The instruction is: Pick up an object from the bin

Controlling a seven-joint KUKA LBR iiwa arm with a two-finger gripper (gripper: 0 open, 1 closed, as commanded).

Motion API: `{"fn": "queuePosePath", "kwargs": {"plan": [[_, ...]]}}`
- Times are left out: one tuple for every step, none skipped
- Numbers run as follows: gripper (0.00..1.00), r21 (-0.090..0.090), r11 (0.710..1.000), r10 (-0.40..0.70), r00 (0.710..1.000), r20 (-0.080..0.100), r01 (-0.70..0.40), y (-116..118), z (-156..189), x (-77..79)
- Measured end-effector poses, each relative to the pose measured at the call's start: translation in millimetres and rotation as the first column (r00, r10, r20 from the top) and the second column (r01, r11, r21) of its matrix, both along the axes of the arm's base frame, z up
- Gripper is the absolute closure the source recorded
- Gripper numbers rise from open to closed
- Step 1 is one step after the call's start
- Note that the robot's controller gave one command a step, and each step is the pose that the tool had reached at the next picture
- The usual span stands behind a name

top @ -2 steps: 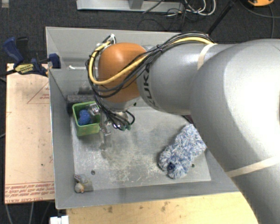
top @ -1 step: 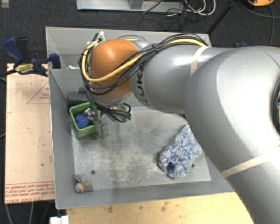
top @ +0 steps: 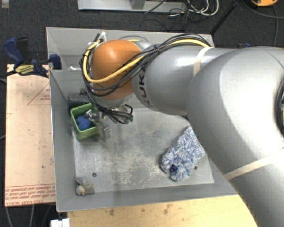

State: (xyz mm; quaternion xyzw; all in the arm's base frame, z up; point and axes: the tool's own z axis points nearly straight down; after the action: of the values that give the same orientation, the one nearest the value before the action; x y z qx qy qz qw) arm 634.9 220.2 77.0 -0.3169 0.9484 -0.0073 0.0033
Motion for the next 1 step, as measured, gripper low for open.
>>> {"fn": "queuePosePath", "kwargs": {"plan": [[1.0, 0.002, 1.0, -0.001, 1.0, 0.0, 0.001, -0.5, 2.5, -0.3]]}}
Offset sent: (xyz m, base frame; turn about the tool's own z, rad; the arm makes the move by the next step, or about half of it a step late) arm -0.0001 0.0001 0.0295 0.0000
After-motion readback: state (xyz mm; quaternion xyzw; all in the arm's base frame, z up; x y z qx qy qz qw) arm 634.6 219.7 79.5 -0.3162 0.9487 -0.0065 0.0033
